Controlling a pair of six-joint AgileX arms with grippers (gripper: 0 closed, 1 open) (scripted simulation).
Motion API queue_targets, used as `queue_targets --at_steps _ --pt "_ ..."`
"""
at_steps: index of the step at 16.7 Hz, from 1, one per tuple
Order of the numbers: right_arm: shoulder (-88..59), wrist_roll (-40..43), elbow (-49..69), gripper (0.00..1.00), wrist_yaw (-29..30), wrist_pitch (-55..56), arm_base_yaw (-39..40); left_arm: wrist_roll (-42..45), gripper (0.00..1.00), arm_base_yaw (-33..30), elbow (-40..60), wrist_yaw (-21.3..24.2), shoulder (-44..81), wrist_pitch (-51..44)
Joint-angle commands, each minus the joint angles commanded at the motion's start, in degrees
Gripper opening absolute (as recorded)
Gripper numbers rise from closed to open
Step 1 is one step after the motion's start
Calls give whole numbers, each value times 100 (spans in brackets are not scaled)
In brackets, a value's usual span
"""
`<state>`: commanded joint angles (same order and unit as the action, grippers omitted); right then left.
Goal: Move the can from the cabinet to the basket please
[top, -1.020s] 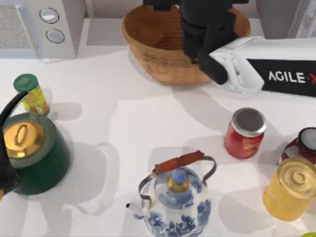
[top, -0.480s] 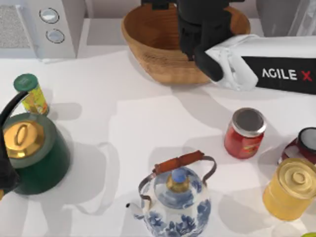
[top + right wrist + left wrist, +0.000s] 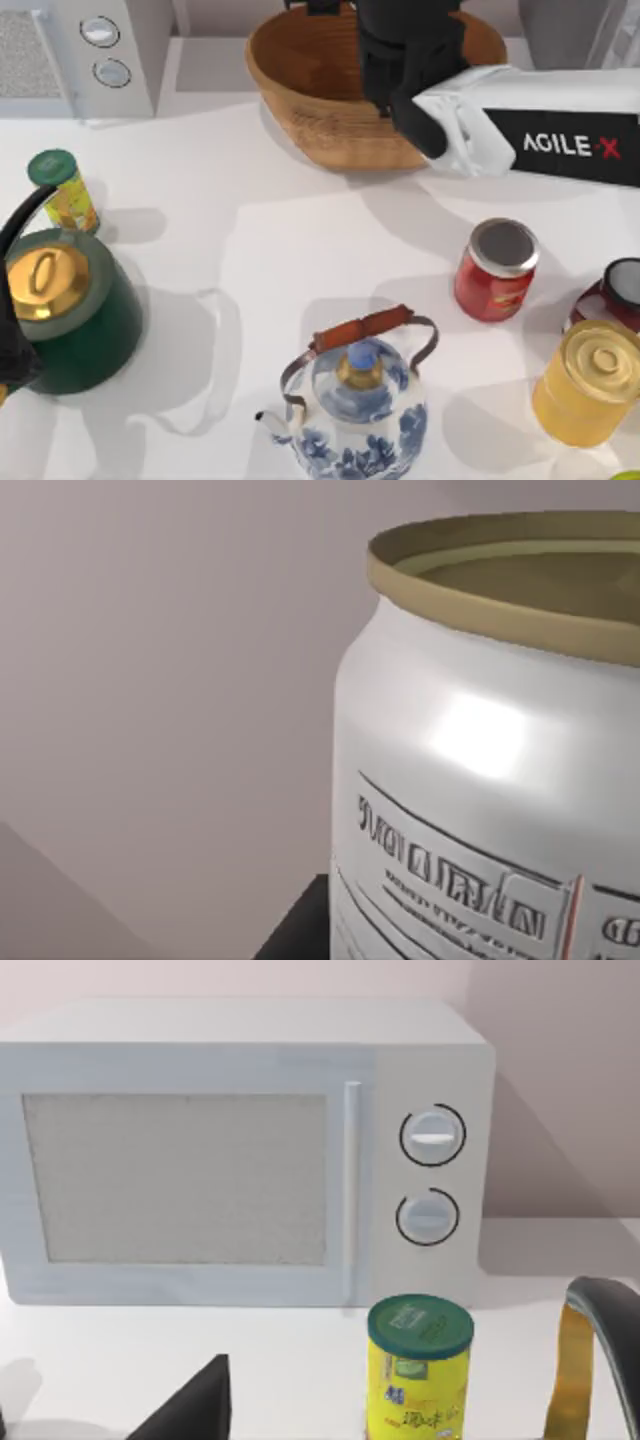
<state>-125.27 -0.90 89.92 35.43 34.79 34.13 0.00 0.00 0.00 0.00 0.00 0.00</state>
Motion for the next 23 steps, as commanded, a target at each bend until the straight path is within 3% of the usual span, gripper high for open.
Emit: queue_targets --at_steps 12,23 --pt "0 0 0 98 0 0 0 0 100 0 0 0 0 0" --pt "0 0 0 100 0 0 0 0 100 0 0 0 0 0"
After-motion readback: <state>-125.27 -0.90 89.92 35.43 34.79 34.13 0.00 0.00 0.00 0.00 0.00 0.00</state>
